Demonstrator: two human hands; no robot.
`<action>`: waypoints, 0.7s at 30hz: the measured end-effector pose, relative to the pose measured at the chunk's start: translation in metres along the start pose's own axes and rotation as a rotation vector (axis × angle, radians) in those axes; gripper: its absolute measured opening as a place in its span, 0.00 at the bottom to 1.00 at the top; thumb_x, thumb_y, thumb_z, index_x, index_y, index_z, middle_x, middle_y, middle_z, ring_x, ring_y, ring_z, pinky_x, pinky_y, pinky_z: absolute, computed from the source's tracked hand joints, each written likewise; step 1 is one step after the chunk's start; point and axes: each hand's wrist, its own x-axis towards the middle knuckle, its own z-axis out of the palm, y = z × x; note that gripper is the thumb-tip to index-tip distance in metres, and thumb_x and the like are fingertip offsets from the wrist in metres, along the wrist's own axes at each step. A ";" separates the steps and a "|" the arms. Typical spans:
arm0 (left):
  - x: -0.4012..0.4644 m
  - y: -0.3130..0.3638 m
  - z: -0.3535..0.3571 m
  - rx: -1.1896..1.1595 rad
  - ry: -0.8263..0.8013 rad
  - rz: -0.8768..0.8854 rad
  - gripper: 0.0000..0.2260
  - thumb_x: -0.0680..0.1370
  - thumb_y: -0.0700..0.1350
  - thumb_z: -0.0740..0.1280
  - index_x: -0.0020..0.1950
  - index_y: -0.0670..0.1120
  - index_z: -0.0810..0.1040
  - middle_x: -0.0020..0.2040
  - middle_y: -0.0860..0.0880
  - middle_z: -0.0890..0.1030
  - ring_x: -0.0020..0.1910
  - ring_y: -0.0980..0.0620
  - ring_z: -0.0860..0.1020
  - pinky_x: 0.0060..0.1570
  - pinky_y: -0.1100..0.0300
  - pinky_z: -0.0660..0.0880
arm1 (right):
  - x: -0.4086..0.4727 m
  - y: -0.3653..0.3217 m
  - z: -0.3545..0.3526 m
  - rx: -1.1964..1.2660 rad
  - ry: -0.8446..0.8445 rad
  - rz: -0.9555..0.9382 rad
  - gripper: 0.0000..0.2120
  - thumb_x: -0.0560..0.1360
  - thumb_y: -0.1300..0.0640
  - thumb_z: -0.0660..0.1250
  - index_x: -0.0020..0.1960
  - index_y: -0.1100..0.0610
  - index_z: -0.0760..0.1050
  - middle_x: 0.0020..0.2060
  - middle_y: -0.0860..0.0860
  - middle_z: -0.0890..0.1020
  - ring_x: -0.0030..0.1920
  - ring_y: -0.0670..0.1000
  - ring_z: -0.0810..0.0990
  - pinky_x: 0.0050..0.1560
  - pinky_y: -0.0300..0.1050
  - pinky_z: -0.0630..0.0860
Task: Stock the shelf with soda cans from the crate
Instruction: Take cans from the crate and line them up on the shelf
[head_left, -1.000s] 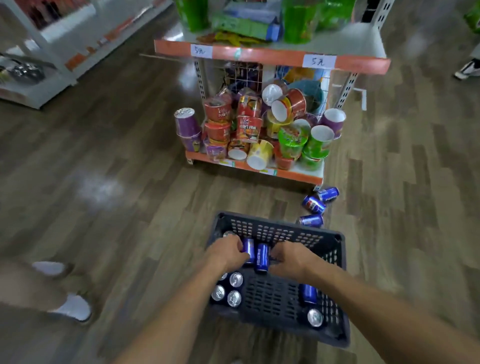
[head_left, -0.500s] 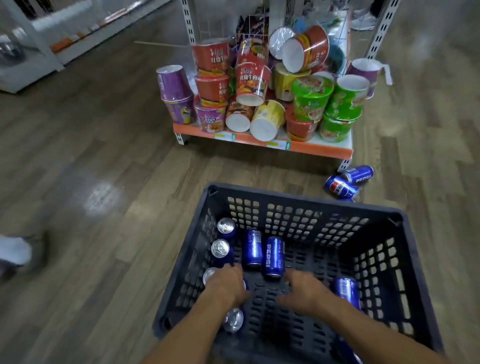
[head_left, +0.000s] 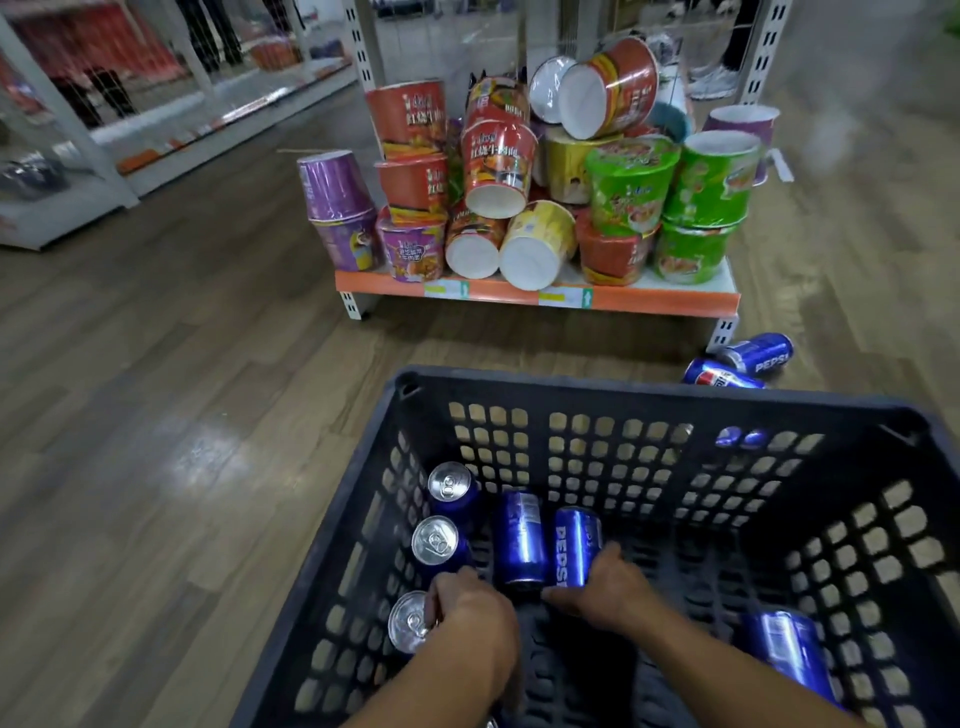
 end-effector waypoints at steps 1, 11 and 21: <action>0.002 0.001 0.001 -0.001 0.015 -0.007 0.24 0.80 0.56 0.66 0.72 0.45 0.69 0.70 0.43 0.72 0.67 0.41 0.65 0.58 0.45 0.75 | 0.001 -0.001 0.005 0.015 0.004 0.006 0.48 0.67 0.37 0.75 0.72 0.63 0.56 0.69 0.59 0.71 0.68 0.57 0.72 0.63 0.44 0.71; -0.012 -0.005 0.007 -0.014 0.233 -0.038 0.32 0.78 0.56 0.68 0.74 0.40 0.61 0.66 0.40 0.75 0.64 0.40 0.70 0.50 0.50 0.65 | 0.005 0.007 0.023 0.083 0.231 -0.035 0.36 0.65 0.43 0.78 0.57 0.58 0.58 0.57 0.58 0.77 0.56 0.59 0.79 0.53 0.49 0.76; -0.018 -0.001 -0.001 0.021 0.350 -0.020 0.29 0.78 0.54 0.68 0.71 0.39 0.63 0.62 0.40 0.77 0.63 0.39 0.73 0.68 0.40 0.58 | -0.007 0.034 -0.040 -0.123 0.281 -0.265 0.33 0.62 0.38 0.72 0.62 0.49 0.67 0.51 0.50 0.76 0.48 0.52 0.76 0.46 0.43 0.74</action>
